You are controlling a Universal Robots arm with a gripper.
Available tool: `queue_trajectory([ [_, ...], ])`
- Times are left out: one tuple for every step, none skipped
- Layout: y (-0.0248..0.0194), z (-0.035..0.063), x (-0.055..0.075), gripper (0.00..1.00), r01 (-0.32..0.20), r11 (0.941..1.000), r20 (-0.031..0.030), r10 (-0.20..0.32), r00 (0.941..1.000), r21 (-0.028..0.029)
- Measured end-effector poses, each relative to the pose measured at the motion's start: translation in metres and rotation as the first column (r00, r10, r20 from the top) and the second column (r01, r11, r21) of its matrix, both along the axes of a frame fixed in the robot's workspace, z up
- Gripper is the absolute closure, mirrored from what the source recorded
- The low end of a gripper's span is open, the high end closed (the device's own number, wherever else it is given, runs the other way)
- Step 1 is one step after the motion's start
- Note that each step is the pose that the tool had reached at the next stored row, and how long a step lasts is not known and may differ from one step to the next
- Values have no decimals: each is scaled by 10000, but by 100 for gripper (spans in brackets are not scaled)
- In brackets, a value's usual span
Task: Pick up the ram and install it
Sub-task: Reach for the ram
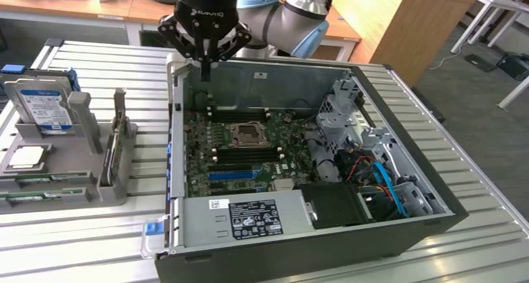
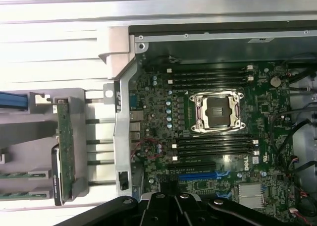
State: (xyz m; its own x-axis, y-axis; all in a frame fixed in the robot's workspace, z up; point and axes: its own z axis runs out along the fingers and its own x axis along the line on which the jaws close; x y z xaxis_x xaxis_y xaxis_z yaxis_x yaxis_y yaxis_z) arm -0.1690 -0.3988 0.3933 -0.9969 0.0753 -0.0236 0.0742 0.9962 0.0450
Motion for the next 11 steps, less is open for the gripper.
queue_trajectory([
  [0,0,-19,89,-1,10000,0,1,10000,0],
  [0,0,-38,89,0,10000,1,0,10000,0],
  [0,0,-57,89,0,10000,1,0,10000,0],
  [0,0,-78,89,1,10000,1,-1,10000,0],
  [0,0,-97,89,1,10000,1,-1,10000,1],
  [0,0,-116,89,1,10000,1,-1,10000,1],
  [0,0,-136,89,0,10000,1,0,10000,0],
  [0,-1,-157,89,0,10000,1,0,10000,1],
  [0,0,-177,89,0,10000,1,0,10000,0],
  [0,-1,-199,89,0,10000,1,0,10000,1],
  [0,0,-221,89,0,10000,1,0,10000,1],
])
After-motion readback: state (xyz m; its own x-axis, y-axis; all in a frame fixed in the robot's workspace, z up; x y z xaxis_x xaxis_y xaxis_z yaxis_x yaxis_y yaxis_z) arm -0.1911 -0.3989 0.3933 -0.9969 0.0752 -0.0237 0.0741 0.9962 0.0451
